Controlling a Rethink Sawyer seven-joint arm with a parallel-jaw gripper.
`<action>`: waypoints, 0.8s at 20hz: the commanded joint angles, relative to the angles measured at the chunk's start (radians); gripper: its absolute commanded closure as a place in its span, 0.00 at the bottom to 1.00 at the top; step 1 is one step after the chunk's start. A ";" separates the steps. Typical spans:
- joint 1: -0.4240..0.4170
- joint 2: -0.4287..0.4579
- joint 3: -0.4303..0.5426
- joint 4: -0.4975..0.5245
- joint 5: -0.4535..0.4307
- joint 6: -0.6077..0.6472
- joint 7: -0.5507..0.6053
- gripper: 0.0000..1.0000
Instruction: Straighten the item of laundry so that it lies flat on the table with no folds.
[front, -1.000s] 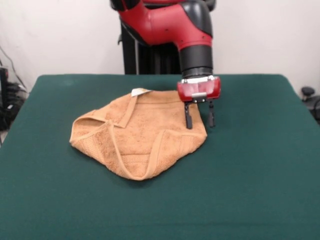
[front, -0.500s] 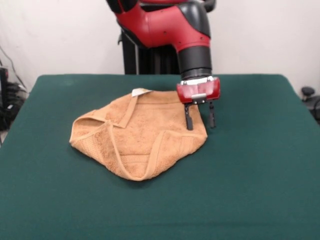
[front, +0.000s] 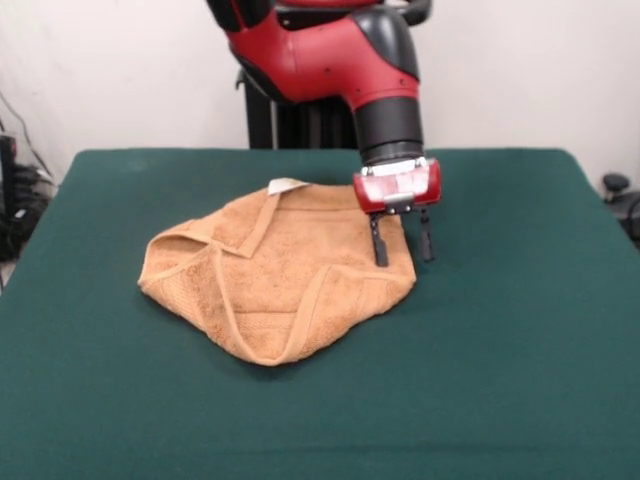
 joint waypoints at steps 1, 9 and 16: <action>0.004 0.022 0.129 -0.326 0.067 0.324 0.163 0.00; -0.016 0.008 0.176 -0.406 0.034 0.505 0.140 0.00; -0.037 0.048 0.221 -0.486 -0.011 0.588 0.132 0.00</action>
